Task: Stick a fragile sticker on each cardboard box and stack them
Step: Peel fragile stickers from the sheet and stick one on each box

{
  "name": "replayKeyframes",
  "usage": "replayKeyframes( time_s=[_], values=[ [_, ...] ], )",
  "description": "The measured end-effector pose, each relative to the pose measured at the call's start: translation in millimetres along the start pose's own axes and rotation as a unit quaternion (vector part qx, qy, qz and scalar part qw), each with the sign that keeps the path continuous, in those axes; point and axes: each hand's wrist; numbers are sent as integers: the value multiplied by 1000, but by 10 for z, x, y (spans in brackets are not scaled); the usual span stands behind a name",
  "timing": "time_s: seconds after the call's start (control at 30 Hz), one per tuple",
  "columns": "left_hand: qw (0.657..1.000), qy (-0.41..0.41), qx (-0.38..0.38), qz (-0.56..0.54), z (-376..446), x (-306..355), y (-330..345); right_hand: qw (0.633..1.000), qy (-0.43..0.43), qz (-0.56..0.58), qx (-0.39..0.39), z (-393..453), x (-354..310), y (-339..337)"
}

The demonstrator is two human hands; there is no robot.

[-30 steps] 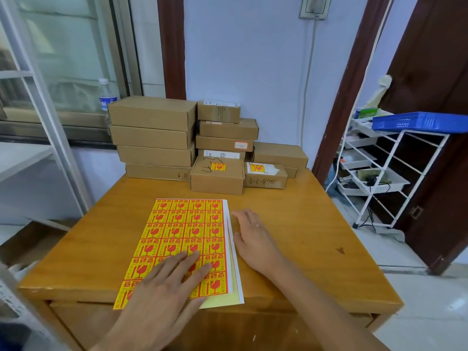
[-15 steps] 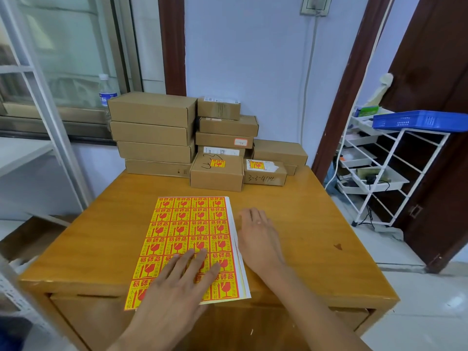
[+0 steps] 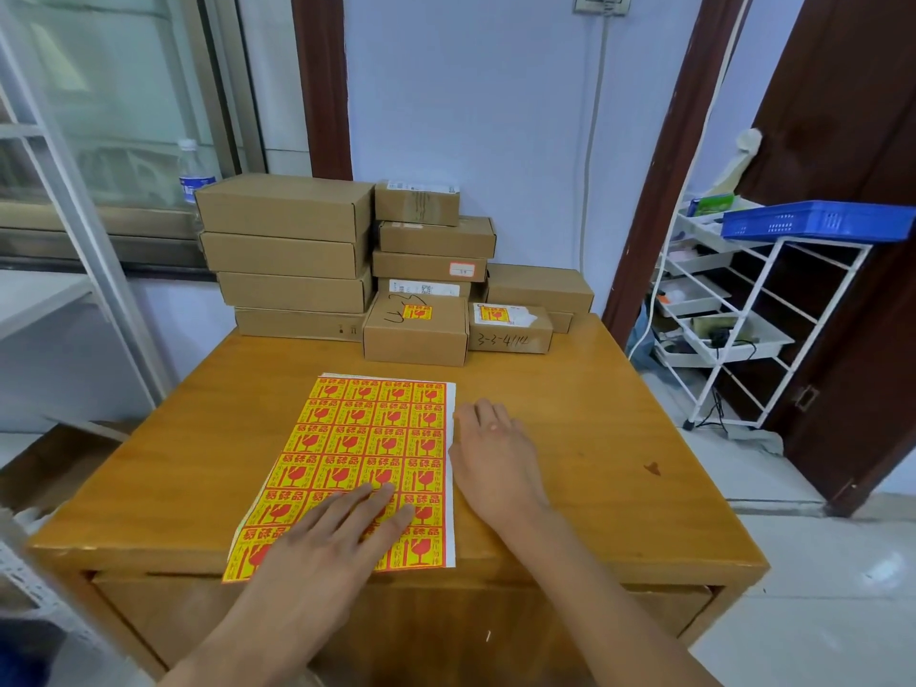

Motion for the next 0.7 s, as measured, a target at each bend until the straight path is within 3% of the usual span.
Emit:
replayKeyframes(
  time_s=[0.27, 0.43, 0.7],
  values=[
    [998, 19, 0, -64, -53, -66, -54, 1000, -8, -5, -8, -6, 15, -4],
    [998, -14, -21, -64, -77, -54, -37, 1000, -26, 13, -12, -19, 29, -23],
    [991, -38, -56, -115, -47, -65, -98, 991, -110, 40, -60, 20, 43, -36]
  ],
)
Point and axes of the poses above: each hand's wrist, its own z-axis towards the middle knuckle, its own y-axis out of the palm, x = y × z, and after that the axes turned 6 degrees about -x, right-handed
